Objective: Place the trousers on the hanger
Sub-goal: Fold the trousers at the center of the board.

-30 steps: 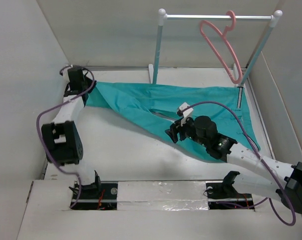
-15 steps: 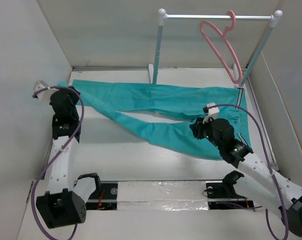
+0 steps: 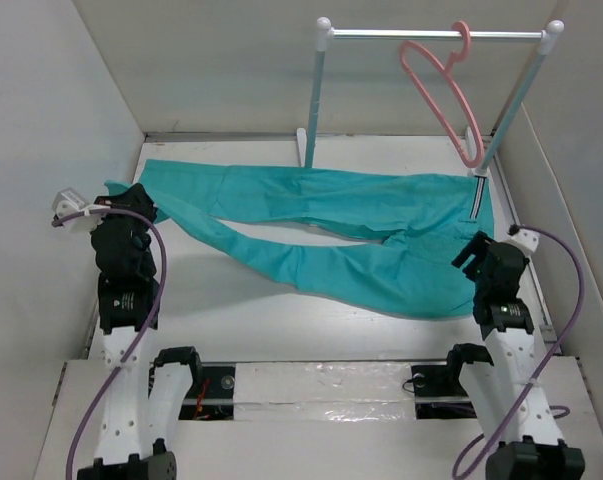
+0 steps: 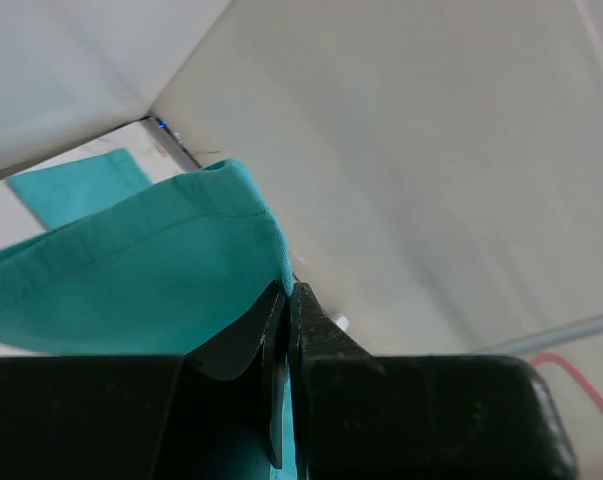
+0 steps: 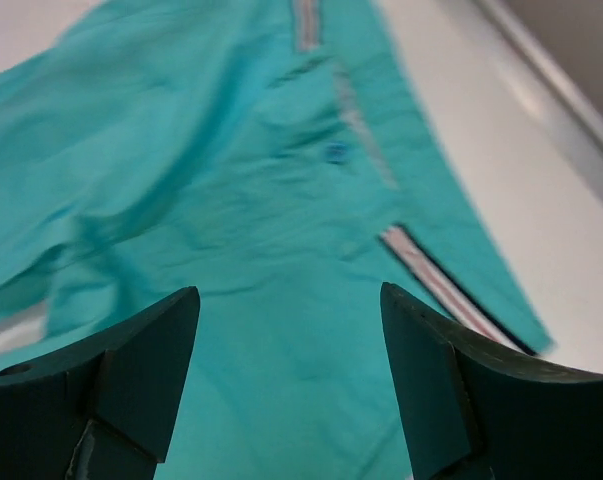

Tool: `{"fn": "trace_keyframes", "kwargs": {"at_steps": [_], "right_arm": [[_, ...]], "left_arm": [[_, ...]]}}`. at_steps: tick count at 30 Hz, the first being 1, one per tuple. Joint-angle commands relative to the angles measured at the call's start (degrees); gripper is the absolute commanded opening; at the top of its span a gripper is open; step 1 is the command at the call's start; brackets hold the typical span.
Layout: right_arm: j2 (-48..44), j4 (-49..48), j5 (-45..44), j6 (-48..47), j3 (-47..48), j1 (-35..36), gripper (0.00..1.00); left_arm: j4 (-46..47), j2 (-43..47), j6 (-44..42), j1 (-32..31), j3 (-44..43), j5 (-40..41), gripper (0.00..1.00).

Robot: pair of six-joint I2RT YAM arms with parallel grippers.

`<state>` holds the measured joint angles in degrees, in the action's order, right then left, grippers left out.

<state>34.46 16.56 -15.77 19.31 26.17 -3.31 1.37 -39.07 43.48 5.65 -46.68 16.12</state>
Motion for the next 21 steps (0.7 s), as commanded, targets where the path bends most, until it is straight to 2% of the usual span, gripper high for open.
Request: {"fn": "trace_keyframes", "kwargs": {"at_steps": [1, 2, 5, 6, 9, 10, 12, 14, 16, 19, 21], "right_arm": [[-1.7, 2.9, -1.9, 3.2, -1.4, -7.9, 0.79], [-1.6, 3.6, -2.2, 3.8, -1.7, -12.1, 0.79], [-0.5, 6.6, -1.3, 6.7, -1.3, -16.6, 0.73], [0.1, 8.8, -1.4, 7.5, -0.8, -19.0, 0.68], [2.0, 10.9, 0.2, 9.8, -0.8, -23.0, 0.61], [2.4, 12.7, 2.9, 11.1, -0.5, -23.8, 0.51], [2.9, 13.8, 4.5, 12.2, -0.2, -24.3, 0.47], [3.0, 15.4, 2.9, 14.0, -0.4, -24.8, 0.52], [2.7, 16.3, 3.8, 15.7, -0.9, -25.3, 0.61], [1.2, 17.2, 3.7, 17.9, -2.0, -25.3, 0.66], [0.5, 17.9, 3.3, 19.7, -2.7, -25.3, 0.66]], "left_arm": [[3.4, 3.0, -1.9, -0.6, -1.6, -2.6, 0.0], [3.1, 3.4, -1.7, -0.6, -1.7, -3.2, 0.0], [4.3, 3.4, -0.7, -1.3, -1.0, -5.5, 0.0], [4.6, 3.1, -0.4, -1.3, -0.4, -5.7, 0.0], [6.4, 2.2, 1.2, -1.9, 1.4, -7.3, 0.0], [6.6, 2.1, 1.6, -1.9, 1.6, -8.2, 0.0], [7.6, 2.2, 2.4, -1.9, 1.7, -9.2, 0.0], [6.8, 2.2, 2.4, -1.9, 1.1, -9.1, 0.0], [6.0, 2.3, 1.9, -1.3, -0.2, -8.5, 0.0], [5.6, 2.5, 1.8, -0.6, -0.7, -8.9, 0.0], [5.6, 2.8, 1.9, -0.6, -0.4, -9.0, 0.0]]}}
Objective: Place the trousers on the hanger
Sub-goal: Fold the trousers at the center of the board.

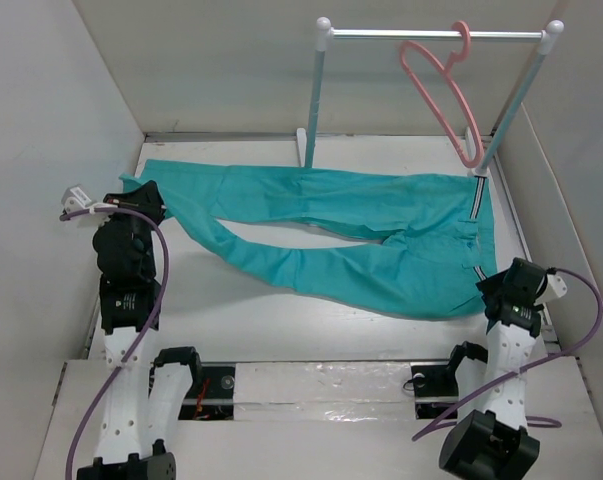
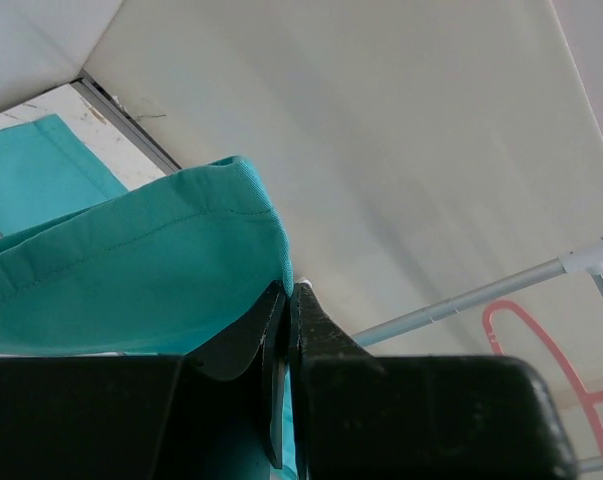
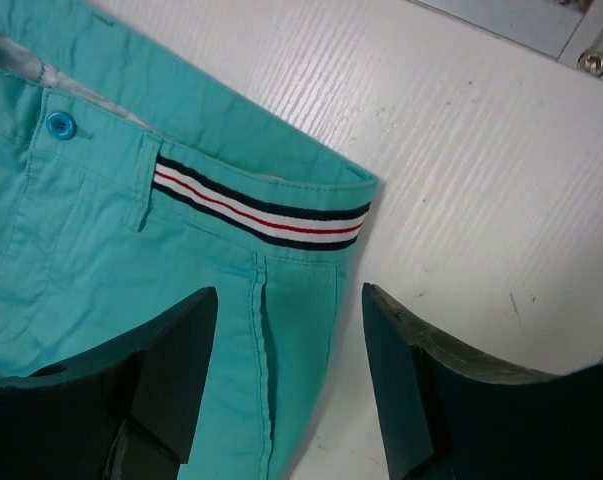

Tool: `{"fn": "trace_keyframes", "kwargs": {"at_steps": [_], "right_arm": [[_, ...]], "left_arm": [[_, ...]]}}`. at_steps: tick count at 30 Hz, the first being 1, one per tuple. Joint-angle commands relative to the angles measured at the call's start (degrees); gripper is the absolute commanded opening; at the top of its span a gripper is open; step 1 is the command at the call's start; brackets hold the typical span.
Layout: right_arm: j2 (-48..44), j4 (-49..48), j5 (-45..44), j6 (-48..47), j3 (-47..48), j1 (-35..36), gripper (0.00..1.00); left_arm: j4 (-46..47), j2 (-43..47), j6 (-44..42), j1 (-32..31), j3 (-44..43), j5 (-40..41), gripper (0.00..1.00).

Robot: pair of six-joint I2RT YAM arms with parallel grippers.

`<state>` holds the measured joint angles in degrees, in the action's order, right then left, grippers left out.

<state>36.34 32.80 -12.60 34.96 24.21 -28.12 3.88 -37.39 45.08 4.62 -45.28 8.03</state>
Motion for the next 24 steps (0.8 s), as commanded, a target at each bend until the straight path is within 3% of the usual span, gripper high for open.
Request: {"fn": "trace_keyframes", "kwargs": {"at_steps": [1, 7, 18, 21, 24], "right_arm": [[-1.1, 1.6, -0.1, 5.1, -1.0, -0.5, 0.64], [8.7, -2.4, -1.8, 6.6, -1.6, -1.1, 0.6], [15.3, -6.9, 0.1, 7.6, 0.5, -1.6, 0.52], [18.1, -5.4, -0.8, 8.0, 2.2, -0.5, 0.4], [17.4, -5.3, -1.6, 8.9, 1.6, 0.1, 0.23]], "left_arm": [[3.1, 1.3, 0.4, 0.5, -1.7, -1.1, 0.0], [3.2, 1.4, 0.5, 1.6, -1.5, -2.3, 0.0], [3.4, 0.4, 1.8, 1.6, -0.6, -1.4, 0.0], [3.5, 0.3, 1.9, 1.6, -0.4, -0.4, 0.0], [4.1, 0.2, 2.1, 1.6, 0.1, -0.3, 0.0]]}}
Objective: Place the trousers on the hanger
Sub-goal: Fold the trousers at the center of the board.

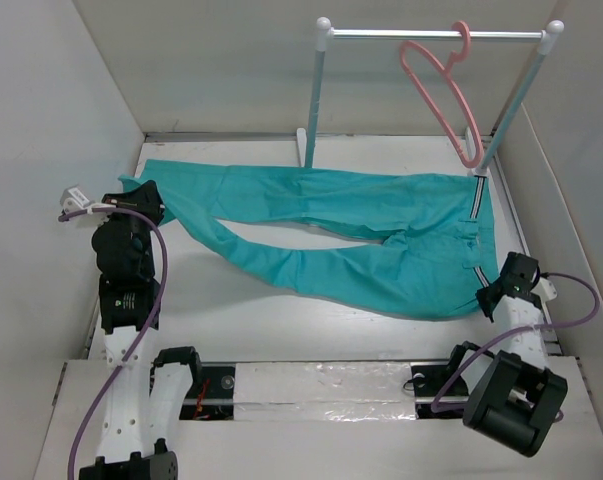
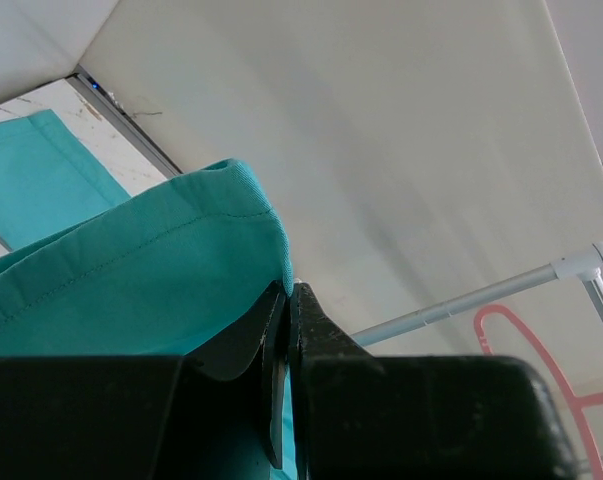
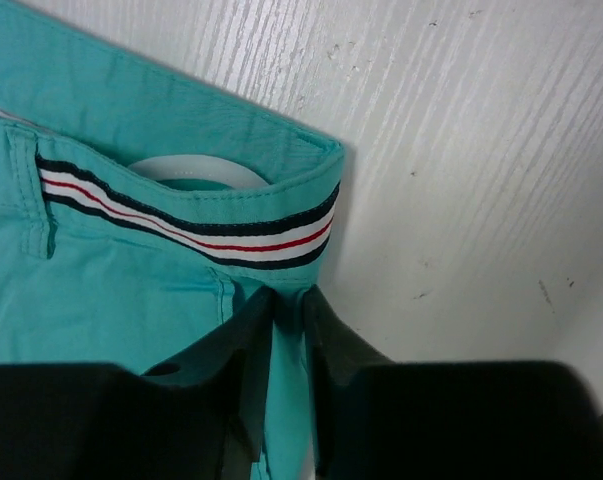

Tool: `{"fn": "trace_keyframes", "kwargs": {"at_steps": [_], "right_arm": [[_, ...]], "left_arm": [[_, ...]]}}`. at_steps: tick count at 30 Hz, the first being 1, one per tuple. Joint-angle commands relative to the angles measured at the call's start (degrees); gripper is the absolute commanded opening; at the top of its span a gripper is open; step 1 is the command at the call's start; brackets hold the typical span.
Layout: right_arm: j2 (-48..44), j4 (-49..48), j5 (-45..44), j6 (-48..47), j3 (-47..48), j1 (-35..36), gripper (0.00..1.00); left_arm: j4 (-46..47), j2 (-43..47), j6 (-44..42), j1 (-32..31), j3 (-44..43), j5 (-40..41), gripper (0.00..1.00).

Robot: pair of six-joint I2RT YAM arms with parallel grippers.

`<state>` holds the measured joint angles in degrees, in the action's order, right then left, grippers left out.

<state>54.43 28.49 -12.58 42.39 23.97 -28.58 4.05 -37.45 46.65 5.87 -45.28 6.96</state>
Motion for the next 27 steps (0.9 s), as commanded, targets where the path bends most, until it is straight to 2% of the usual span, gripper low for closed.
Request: {"fn": "trace_keyframes", "kwargs": {"at_steps": [1, 5, 9, 14, 18, 22, 27], "right_arm": [[-2.3, -1.5, -1.6, 1.4, 1.4, 0.5, 0.12], [-7.8, -3.4, -2.4, -2.9, -0.2, 0.5, 0.0], [-14.4, 0.7, -5.1, -6.3, 6.3, 0.5, 0.0], [-20.3, 8.9, -10.0, -13.2, 20.5, 0.5, 0.0], [-25.5, 14.8, -15.2, -15.5, 27.2, 4.4, 0.0], [-29.1, 16.0, -19.1, -18.9, 30.3, 6.5, 0.0], [-28.0, 14.5, -21.6, -22.7, 28.5, 7.8, 0.0]], "left_arm": [[3.9, 0.2, 0.5, 0.4, 0.1, 0.9, 0.0], [4.3, -0.3, 0.6, 0.4, -0.4, 0.7, 0.0], [4.1, -0.7, 0.3, 0.4, -1.1, 1.6, 0.0], [1.8, -1.6, -1.7, 0.4, -4.9, 6.0, 0.0], [-2.6, -2.6, -4.1, 0.4, -8.3, 12.3, 0.0], [-4.0, -3.2, -6.1, -0.2, -8.7, 19.1, 0.0], [-3.0, -3.7, -6.5, -0.2, -4.8, 20.6, 0.0]]}}
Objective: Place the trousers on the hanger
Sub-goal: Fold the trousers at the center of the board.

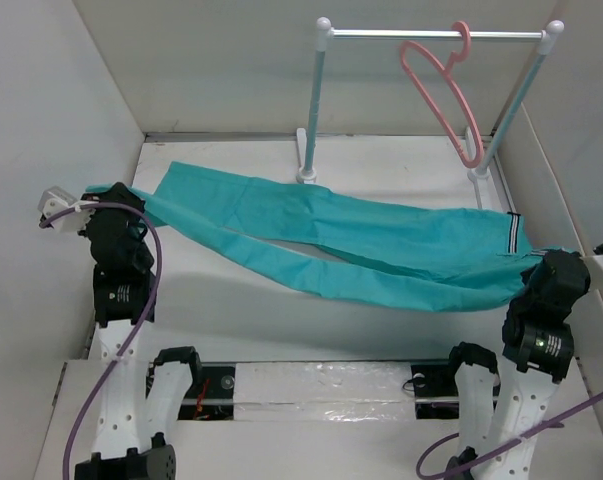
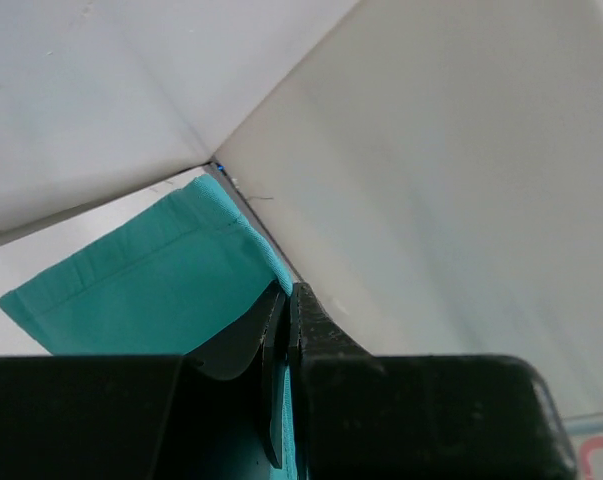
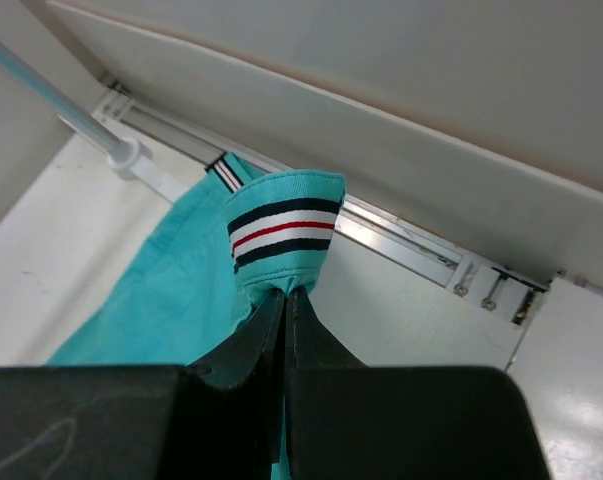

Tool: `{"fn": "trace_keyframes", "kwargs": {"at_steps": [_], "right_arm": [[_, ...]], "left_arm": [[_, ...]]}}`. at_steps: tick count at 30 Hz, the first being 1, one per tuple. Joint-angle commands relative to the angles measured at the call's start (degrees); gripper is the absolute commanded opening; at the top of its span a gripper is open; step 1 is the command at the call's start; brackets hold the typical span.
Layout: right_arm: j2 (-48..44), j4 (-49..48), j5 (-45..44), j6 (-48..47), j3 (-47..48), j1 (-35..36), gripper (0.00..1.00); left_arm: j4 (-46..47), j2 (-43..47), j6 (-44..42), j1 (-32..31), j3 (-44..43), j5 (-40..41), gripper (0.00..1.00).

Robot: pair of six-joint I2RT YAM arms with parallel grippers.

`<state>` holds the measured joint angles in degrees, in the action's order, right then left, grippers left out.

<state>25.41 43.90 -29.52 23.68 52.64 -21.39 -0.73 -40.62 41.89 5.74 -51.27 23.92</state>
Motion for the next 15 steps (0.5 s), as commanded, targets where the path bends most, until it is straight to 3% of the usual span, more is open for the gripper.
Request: {"fn": "trace_keyframes", "kwargs": {"at_steps": [1, 8, 15], "right_arm": [[1.6, -1.9, -4.6, -4.1, -1.9, 0.6, 0.0], [8.1, -7.4, 0.9, -5.5, -3.5, 0.1, 0.0], [21.4, -13.6, 6.1, -2.6, 0.4, 0.1, 0.0]], "left_arm": [[1.7, -1.3, -1.8, -0.1, 0.8, 4.3, 0.0], [0.5, -17.2, -0.8, -0.6, -3.0, 6.9, 0.0], [-3.0, -29.9, 0.3, -0.6, -8.8, 10.6, 0.0]]}}
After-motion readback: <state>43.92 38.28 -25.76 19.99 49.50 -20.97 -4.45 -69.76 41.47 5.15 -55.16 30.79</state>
